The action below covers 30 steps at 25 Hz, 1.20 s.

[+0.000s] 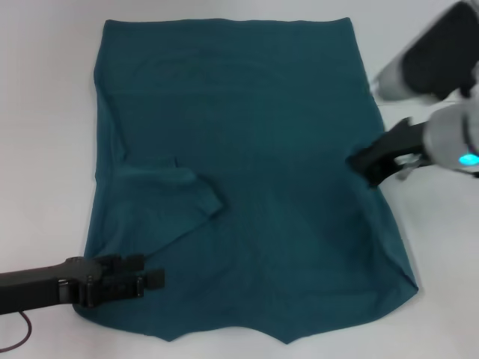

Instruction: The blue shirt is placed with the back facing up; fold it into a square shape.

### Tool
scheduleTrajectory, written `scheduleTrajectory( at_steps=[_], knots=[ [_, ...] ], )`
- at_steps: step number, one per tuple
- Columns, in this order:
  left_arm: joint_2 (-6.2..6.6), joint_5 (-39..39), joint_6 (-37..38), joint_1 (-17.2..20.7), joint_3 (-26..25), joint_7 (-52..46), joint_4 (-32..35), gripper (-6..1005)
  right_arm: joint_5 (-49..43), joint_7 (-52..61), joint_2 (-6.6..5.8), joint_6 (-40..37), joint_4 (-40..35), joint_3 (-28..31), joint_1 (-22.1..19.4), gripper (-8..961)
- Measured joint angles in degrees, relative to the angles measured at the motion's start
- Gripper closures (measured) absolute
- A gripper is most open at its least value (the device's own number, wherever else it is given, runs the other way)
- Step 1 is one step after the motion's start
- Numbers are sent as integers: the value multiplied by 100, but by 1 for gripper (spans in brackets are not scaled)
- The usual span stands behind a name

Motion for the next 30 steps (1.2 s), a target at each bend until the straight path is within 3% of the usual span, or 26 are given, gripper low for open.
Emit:
scheduleTrajectory(
  at_steps=[7,13,20,24,30],
  knots=[
    [-16,4,2,80,-10,-17,9,156,-314,-67,2,-116,222,-1261,186,860],
    [-17,6,-4,98,-10,-18,-6,157,-449,254,-11,-510,790,-1276,483,850],
    [-25,4,-32,98,-9,-18,-7,157,-474,372,-13,-484,818,-1046,430,838],
    [-22,-10,-35,97,-73,-2,19,157,123,167,-21,-519,823,-246,416,571],
    [46,94,-14,183,-492,-619,447,157,839,-462,-34,-887,848,789,330,388]
  ],
)
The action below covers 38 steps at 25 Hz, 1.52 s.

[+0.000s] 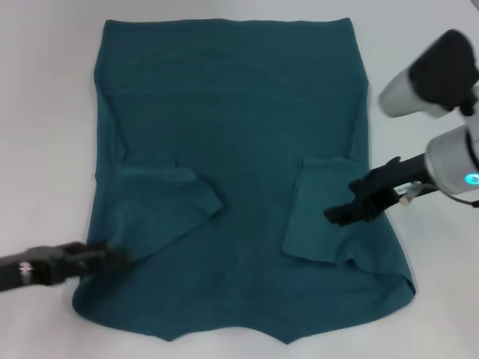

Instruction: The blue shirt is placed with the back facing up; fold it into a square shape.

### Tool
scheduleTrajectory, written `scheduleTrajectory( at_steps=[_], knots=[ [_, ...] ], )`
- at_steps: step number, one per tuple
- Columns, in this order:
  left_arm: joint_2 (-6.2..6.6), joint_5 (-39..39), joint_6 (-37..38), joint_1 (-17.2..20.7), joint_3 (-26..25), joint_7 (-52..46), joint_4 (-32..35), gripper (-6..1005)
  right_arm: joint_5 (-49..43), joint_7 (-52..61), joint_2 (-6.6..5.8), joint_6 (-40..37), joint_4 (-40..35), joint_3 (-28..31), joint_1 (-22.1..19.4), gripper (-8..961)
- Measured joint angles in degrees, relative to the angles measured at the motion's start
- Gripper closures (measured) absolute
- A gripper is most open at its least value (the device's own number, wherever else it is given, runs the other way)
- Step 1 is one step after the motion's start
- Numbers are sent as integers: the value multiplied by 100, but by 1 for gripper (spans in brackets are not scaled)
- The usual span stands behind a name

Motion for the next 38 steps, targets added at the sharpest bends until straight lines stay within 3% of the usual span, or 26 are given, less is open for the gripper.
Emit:
scheduleTrajectory(
  at_steps=[6,12,19,28,38],
  knots=[
    [-114,739,-209,292,-101,-1468,1261,157,414,-336,-12,-545,3,794,-59,163],
    [-226,1670,-548,267,-34,-2138,1466,157,383,-267,-11,-745,-35,907,-60,168],
    [-374,2080,-768,36,17,-2233,1354,158,340,-184,-14,-765,-46,930,-44,171],
    [-433,2508,-1256,-310,84,-2508,1026,176,333,-181,0,-771,-50,937,-171,173],
    [-467,2544,-1634,-442,601,-2658,1020,198,363,-209,-2,-742,-50,951,-275,175]
  ],
)
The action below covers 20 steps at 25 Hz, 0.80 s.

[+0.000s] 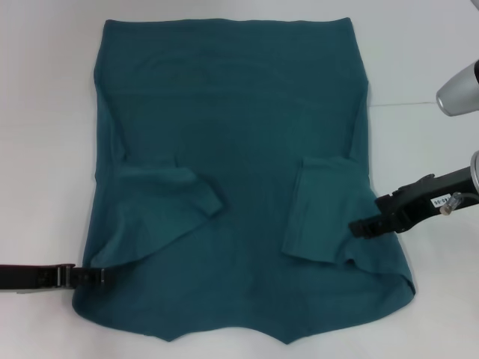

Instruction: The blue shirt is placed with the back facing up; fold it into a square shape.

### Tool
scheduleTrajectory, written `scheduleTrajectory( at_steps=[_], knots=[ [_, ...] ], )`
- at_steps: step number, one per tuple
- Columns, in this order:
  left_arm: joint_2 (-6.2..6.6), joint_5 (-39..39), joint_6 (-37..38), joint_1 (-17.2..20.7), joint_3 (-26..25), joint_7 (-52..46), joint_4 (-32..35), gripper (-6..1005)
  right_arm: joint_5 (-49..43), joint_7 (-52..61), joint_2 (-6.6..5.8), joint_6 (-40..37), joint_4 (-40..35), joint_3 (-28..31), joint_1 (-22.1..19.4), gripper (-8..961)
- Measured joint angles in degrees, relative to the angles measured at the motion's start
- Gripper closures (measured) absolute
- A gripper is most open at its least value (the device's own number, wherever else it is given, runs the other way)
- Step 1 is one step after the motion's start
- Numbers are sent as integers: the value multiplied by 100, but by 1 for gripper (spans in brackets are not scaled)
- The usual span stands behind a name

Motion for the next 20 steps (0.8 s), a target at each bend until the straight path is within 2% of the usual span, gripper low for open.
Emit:
scheduleTrajectory(
  at_steps=[11,15,20],
  knots=[
    [-10,19,-102,-93,137,80,-18,222,18,29,10,-82,3,334,-72,174],
    [-27,40,-260,-85,533,11,-18,318,45,50,9,-260,-1,655,-75,175],
    [-52,144,-365,-106,613,0,-4,438,19,294,-14,-601,-79,965,-88,175]
  ],
)
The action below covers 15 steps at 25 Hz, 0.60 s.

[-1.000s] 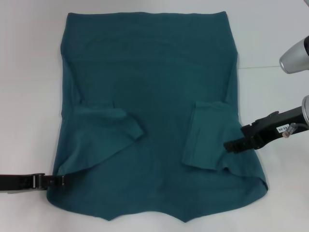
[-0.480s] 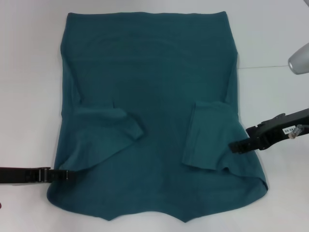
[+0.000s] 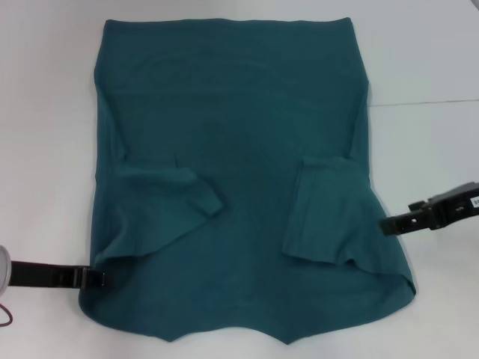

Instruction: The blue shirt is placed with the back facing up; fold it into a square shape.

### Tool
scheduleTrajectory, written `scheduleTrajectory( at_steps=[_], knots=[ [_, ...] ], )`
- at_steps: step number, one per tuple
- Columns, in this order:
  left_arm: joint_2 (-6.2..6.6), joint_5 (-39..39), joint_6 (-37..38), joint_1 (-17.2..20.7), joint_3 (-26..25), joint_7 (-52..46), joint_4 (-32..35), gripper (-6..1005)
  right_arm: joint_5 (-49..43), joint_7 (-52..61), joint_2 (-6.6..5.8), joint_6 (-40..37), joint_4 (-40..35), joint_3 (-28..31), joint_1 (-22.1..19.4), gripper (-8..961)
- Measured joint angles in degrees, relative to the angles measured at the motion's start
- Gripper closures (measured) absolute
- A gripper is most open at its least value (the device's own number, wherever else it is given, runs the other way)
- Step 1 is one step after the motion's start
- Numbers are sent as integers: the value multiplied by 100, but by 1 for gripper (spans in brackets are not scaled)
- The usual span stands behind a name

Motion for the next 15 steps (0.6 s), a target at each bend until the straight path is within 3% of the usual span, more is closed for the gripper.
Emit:
scheduleTrajectory(
  at_steps=[10,15],
  knots=[
    [-6,46,-82,-89,7,13,50,906,-1051,1004,13,-758,-514,157,-63,177],
    [0,45,-86,-120,13,43,43,978,-1264,1140,45,-768,-287,135,-84,177]
  ],
)
